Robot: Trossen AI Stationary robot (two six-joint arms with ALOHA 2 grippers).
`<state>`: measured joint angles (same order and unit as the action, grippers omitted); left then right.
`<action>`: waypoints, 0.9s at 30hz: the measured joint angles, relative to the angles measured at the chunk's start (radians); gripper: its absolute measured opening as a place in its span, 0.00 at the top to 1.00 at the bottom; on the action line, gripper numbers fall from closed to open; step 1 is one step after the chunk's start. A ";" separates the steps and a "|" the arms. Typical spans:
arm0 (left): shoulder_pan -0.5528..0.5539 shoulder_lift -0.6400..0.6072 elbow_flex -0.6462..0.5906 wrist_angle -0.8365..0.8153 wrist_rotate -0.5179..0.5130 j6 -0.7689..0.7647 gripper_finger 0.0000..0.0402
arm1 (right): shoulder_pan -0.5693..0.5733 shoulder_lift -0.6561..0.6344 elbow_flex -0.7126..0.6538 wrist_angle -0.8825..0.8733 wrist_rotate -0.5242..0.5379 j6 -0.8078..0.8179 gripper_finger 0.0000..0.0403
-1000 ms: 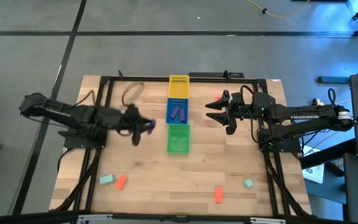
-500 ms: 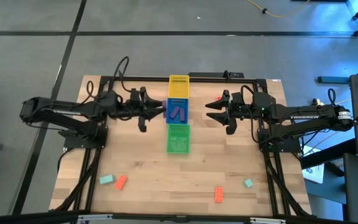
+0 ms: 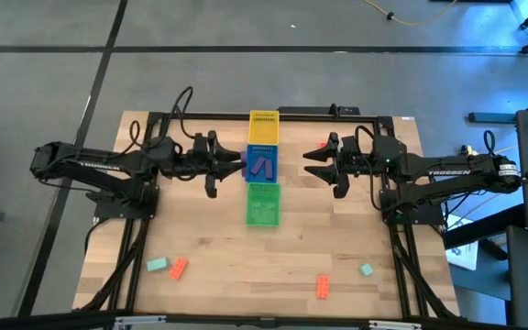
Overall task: Sort & place blocks by color
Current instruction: Put the violet block into the blue basket
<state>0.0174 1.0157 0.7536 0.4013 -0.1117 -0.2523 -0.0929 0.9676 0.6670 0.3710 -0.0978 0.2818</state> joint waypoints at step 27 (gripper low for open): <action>0.273 0.626 0.447 -0.621 -0.018 -0.188 0.77 | 0.000 0.000 0.000 -0.001 0.000 0.005 0.49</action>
<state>0.2905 1.6415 1.2003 -0.2195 -0.1295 -0.4403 -0.0930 0.9680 0.6670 0.3698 -0.0978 0.2867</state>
